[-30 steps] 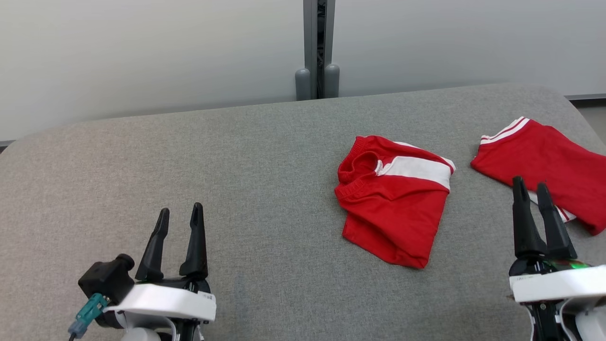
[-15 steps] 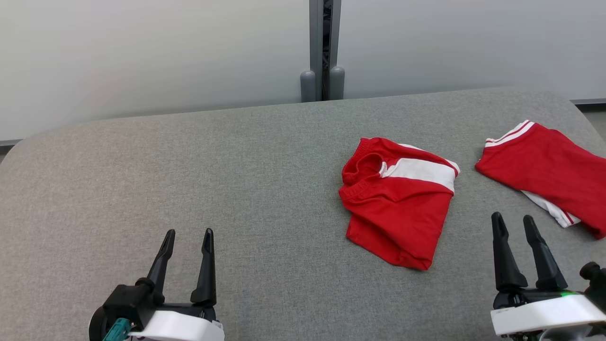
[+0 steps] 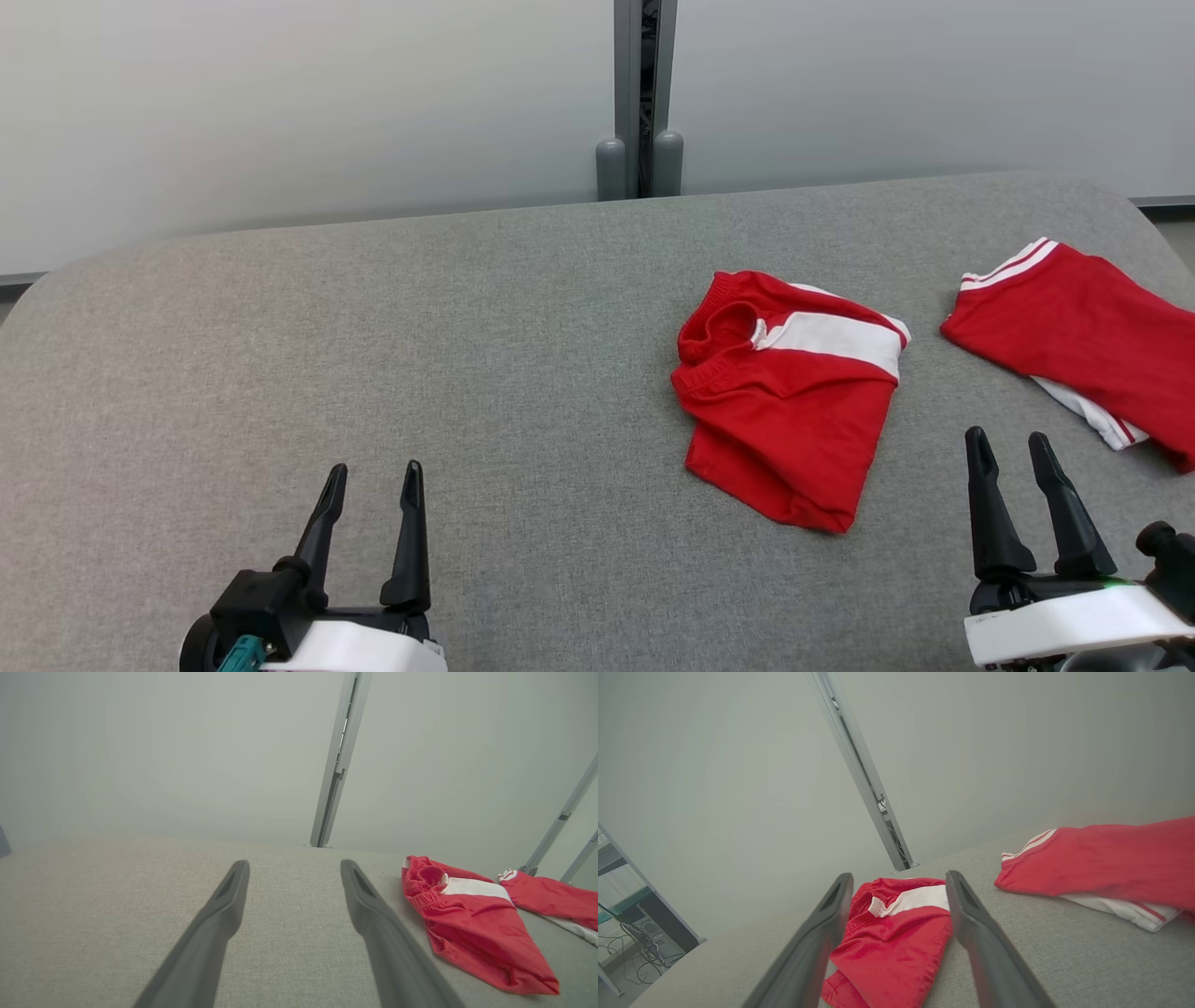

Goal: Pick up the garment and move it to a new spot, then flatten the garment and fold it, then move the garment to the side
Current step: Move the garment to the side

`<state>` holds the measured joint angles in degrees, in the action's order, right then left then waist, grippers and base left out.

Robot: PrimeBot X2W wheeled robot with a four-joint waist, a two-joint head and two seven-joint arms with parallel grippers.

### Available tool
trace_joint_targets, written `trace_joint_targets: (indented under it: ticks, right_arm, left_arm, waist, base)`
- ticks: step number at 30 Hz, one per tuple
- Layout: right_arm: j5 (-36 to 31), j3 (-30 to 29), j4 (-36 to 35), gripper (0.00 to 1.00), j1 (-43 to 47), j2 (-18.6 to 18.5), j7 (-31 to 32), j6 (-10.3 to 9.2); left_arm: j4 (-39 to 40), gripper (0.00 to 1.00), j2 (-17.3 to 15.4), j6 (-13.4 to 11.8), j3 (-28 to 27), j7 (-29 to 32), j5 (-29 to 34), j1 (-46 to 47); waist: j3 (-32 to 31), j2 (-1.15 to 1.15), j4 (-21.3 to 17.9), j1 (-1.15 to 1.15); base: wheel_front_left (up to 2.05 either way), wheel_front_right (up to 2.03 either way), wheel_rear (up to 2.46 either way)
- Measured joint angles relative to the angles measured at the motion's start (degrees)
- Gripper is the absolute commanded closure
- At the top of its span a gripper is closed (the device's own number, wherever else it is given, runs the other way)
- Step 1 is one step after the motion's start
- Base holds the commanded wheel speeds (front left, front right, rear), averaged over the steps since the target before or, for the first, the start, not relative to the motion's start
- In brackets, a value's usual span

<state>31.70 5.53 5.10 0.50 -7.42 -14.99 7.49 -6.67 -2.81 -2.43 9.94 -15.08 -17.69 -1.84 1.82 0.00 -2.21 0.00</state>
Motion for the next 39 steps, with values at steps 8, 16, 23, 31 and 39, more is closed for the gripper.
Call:
trace_joint_targets:
  ticks: [8,16,23,31,39]
  right_arm:
    - [2.75,0.36,9.34,0.00,-1.35,-0.67,0.15,0.00]
    - [15.25,2.36,20.54,0.00,-10.95,-3.08,11.38,0.00]
    - [16.84,6.16,26.14,0.00,-18.49,-5.97,17.70,0.00]
    - [15.62,9.98,32.39,0.00,-26.15,-6.87,24.21,0.00]
    - [16.88,12.48,34.96,0.00,-30.08,-6.89,26.66,0.00]
  left_arm:
    - [-0.88,0.00,-0.01,0.32,0.46,0.00,-0.05,0.24]
    - [-1.85,0.00,0.00,0.98,1.23,0.00,-0.31,2.19]
    - [-2.66,0.00,-0.01,1.45,1.80,0.00,-0.36,3.66]
    - [-3.03,0.00,0.00,1.45,2.98,0.00,-0.68,4.71]
    - [-3.26,0.00,0.00,1.52,3.35,0.00,-1.18,5.82]
  waist:
    - [1.30,0.00,-0.02,0.00]
    - [3.86,0.00,0.54,0.00]
    - [6.36,0.00,1.44,0.00]
    - [8.29,0.00,2.95,0.00]
    - [9.87,0.00,4.61,0.00]
  base:
    - [0.00,0.00,0.00]
    - [0.00,0.00,0.00]
    - [0.00,0.00,0.00]
    - [0.00,0.00,0.00]
    - [0.00,0.00,0.00]
